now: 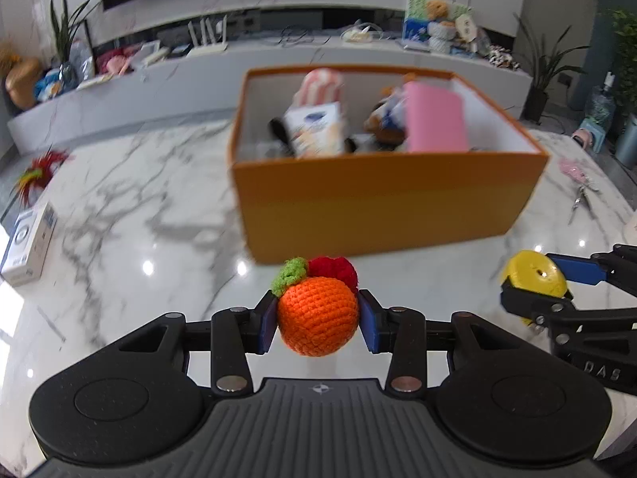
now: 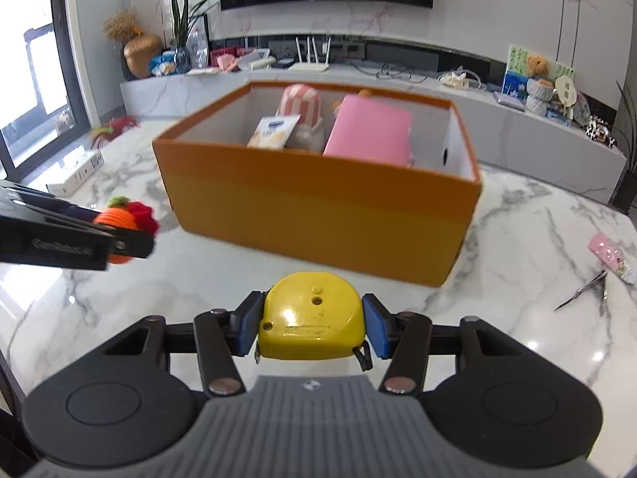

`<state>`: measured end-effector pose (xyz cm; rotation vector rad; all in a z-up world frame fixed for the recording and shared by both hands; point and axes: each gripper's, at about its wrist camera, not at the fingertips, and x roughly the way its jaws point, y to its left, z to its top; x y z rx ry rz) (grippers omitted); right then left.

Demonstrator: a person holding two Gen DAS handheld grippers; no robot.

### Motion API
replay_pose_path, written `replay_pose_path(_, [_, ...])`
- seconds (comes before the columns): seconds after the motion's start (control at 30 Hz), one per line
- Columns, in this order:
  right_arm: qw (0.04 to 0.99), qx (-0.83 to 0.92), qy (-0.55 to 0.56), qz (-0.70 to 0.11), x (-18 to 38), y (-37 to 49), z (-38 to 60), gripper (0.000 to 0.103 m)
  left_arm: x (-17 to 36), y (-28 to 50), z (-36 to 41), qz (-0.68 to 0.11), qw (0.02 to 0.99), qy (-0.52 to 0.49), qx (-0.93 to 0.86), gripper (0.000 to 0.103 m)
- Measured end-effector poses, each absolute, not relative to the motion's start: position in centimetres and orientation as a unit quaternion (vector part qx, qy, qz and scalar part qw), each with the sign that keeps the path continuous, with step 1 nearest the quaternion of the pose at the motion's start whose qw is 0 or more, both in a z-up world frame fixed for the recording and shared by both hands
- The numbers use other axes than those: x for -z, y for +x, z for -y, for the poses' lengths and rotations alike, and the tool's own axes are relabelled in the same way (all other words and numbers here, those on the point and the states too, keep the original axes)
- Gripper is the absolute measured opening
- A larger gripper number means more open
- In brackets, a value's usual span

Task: Organize objects
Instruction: 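Lift fruit with left tool while right tool carries tape measure over box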

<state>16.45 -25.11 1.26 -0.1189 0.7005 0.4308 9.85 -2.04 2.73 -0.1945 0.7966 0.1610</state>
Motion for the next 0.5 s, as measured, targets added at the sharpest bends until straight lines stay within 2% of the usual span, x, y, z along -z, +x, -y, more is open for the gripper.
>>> replay_pose_path(0.27, [0.929, -0.204, -0.032, -0.306, -4.3, 16.3, 26.8, 0.056, -5.8, 11.0, 3.5, -0.340, 0.932, -0.103, -0.070, 0.048])
replay_pose_path(0.5, [0.942, -0.201, -0.012, -0.268, -7.3, 18.3, 26.8, 0.056, -9.3, 14.2, 1.7, -0.301, 0.943, -0.115, -0.078, 0.048])
